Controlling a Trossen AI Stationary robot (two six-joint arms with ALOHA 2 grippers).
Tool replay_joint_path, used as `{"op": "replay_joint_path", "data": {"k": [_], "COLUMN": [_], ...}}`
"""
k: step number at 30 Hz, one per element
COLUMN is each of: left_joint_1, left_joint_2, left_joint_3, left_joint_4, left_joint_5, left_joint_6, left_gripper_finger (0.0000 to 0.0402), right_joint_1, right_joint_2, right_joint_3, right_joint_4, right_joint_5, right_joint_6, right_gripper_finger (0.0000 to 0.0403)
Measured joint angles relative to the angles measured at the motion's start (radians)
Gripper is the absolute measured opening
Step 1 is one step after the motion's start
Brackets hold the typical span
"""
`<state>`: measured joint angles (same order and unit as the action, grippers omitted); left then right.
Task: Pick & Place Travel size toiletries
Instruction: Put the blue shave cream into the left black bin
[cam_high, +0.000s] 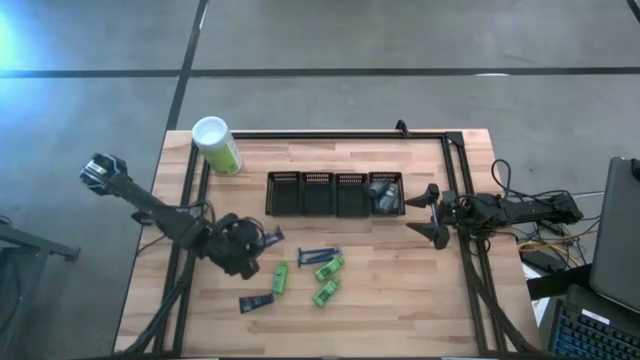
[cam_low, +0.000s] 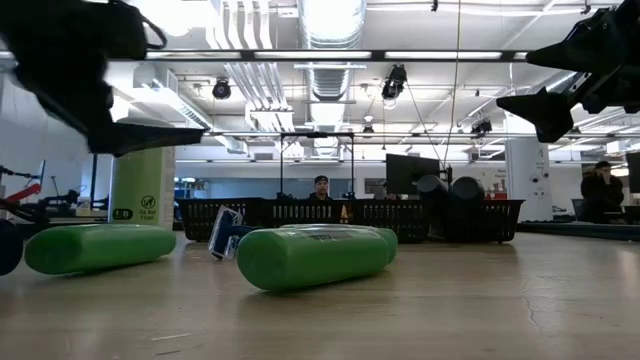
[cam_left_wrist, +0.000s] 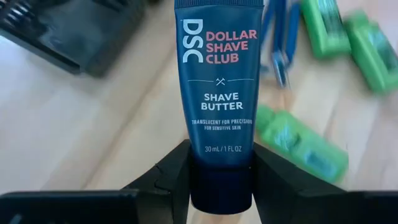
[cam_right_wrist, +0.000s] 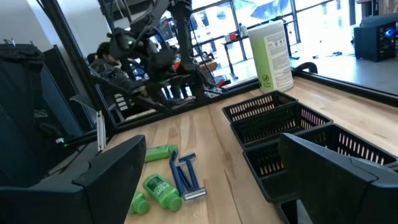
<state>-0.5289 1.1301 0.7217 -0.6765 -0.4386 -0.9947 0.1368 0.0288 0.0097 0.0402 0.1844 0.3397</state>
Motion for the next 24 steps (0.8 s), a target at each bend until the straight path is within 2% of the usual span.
{"op": "replay_joint_path", "data": {"k": [6, 13, 24], "left_joint_1": [0.141, 0.333, 0.481], "left_joint_2": [0.000, -0.001, 0.000], "left_joint_3": [0.030, 0.052, 0.044], "left_joint_4": [0.049, 0.072, 0.151], "left_joint_5": [-0.072, -0.076, -0.029], "left_joint_6": [-0.018, -0.159, -0.238], "left_gripper_finger": [0.0138, 0.0138, 0.0138], "right_joint_1": [0.000, 0.000, 0.000], "right_joint_2": [0.000, 0.000, 0.000], "right_joint_3": [0.000, 0.000, 0.000], "right_joint_4": [0.000, 0.000, 0.000], "right_joint_5": [0.000, 0.000, 0.000], "right_joint_6": [0.000, 0.000, 0.000], "right_gripper_finger": [0.0364, 0.0364, 0.0364]}}
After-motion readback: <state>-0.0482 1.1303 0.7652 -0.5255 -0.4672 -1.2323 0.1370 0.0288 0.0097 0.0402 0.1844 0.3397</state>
